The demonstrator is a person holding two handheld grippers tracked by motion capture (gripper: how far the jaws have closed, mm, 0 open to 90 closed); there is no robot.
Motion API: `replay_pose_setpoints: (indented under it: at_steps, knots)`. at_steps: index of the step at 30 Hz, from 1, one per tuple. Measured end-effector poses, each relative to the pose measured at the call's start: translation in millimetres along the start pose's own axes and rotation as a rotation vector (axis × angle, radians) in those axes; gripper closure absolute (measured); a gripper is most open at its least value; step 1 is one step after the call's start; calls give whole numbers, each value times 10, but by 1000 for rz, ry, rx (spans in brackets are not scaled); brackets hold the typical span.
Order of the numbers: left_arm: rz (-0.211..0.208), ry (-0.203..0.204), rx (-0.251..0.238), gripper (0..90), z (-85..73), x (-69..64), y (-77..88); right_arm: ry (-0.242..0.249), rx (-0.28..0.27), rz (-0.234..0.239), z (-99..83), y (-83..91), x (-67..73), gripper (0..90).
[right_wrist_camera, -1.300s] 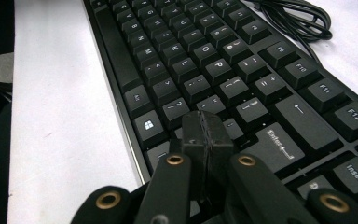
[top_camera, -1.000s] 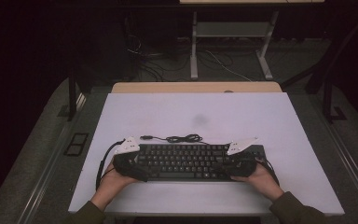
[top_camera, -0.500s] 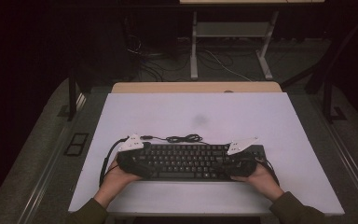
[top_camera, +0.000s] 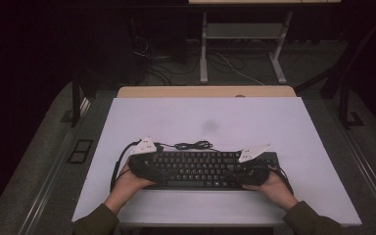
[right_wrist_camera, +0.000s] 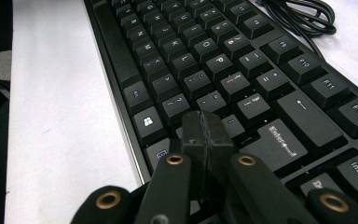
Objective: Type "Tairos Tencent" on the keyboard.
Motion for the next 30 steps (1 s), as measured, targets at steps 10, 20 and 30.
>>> replay_pose_setpoints:
  at_steps: [10, 20, 30]
  knots:
    - [-5, -15, -4, 0, 118, 3, -104, -2, 0, 2, 1, -1, 0, 886]
    - [-13, -19, -10, 137, 133, -12, -223, -8, -2, 5, -1, 0, 0, 887]
    - [-30, -2, 54, 559, 30, -13, -275, -6, 0, 5, -2, 1, 1, 887]
Point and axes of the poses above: each handheld gripper's, and its own axes: y roughly backward along the jaws, z roughly out of its top, x roughly to its left, the point moved 10 cm from there along -y, roughly forward along the jaws, and after that the axes turned 8 degrees about y, right-handed, at the moved point
